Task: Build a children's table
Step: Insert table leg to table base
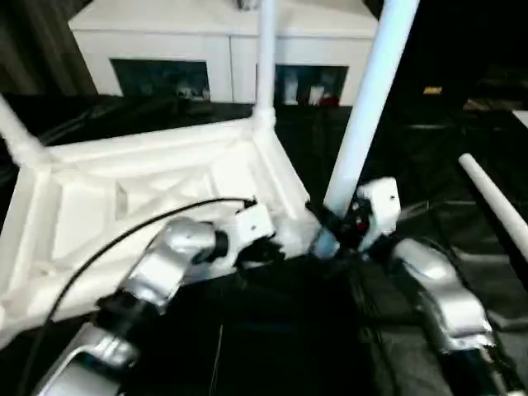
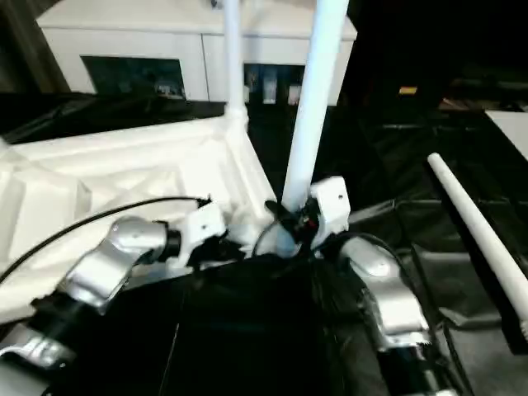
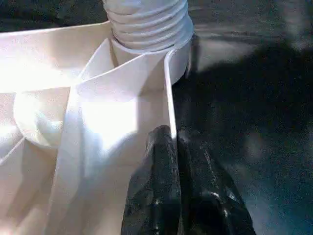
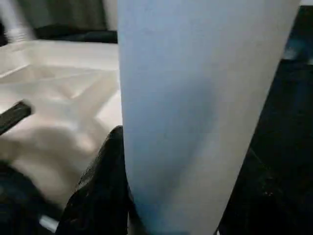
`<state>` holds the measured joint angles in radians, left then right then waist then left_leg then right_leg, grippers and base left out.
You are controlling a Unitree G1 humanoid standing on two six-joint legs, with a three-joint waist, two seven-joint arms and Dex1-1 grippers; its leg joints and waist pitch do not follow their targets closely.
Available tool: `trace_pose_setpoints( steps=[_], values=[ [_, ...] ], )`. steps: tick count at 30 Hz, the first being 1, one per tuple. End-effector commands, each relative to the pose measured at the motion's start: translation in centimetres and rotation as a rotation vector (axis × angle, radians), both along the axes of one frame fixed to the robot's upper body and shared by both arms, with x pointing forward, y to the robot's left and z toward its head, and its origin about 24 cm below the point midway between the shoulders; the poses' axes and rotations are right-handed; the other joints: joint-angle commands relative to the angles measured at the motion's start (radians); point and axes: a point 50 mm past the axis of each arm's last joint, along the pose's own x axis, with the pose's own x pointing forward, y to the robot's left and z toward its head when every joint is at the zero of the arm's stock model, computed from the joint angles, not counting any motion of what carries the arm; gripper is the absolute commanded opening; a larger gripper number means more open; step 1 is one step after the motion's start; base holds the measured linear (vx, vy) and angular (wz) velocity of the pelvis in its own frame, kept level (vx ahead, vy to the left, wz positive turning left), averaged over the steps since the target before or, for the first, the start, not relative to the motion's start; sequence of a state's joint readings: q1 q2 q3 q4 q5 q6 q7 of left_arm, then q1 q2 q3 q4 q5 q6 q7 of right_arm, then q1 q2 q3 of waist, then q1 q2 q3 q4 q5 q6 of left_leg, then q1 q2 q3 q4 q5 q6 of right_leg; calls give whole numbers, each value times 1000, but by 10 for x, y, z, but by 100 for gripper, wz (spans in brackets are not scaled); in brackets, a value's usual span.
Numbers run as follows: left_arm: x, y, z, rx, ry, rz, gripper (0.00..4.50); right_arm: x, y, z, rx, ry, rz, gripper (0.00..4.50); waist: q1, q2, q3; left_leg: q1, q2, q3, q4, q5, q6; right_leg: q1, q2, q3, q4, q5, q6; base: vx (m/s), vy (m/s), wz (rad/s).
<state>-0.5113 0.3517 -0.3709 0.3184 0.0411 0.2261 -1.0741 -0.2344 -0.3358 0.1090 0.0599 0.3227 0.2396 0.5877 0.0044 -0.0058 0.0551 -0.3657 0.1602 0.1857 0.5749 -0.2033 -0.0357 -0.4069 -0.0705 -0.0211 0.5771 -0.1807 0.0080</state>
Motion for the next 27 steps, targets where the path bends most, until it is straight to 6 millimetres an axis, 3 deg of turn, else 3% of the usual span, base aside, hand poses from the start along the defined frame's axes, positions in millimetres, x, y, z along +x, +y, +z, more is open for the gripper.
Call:
trace_pose_setpoints(
  steps=[1, 4, 10, 17, 20, 23, 27],
  values=[
    [-5, 4, 5, 5, 2, -77, 0, -15, -11, -25, -76, 154, 96, 186, 6, -4, -42, 10, 73, -20, -72, -195, 88, 47, -68, 37, -53, -111, -287, 0, 0, 0],
    [-6, 7, 8, -1, 2, -90, 0, -22, -15, -21, -84, 173, 171, 186, 8, -8, -45, 11, 73, -18, -70, -180, 77, 47, -68, 37, -51, -111, -279, 0, 0, 0],
    [-5, 10, 10, -3, -1, -96, 0, -27, -19, -16, -69, 184, 247, 186, 18, -8, -51, 12, 71, -13, -60, -114, 105, 49, -69, 36, -40, -19, -298, 0, 0, 0],
    [-7, 11, 10, -2, 19, -121, 0, -35, -15, -20, -102, 233, 360, 186, 30, -9, -54, 13, 70, -12, -55, -82, 118, 51, -70, 35, -33, 12, -308, 0, 0, 0],
    [-6, 11, 10, 1, 20, -125, 0, -32, -15, -28, -209, 212, 334, 186, 29, -8, -50, 11, 69, -12, -55, -95, 110, 50, -69, 34, -34, -11, -305, 0, 0, 0],
    [-6, 11, 11, 1, 21, -125, 0, -27, -16, -31, -248, 190, 303, 186, 25, -10, -47, 10, 68, -13, -57, -153, 83, 49, -70, 35, -42, -97, -291, 0, 0, 0],
    [-6, 12, 12, -5, 25, -126, 0, -13, -19, -19, -65, 204, 152, 186, 21, -9, -43, 10, 67, -15, -60, -183, 63, 45, -68, 38, -47, -163, -272, 0, 0, 0]
  ],
)
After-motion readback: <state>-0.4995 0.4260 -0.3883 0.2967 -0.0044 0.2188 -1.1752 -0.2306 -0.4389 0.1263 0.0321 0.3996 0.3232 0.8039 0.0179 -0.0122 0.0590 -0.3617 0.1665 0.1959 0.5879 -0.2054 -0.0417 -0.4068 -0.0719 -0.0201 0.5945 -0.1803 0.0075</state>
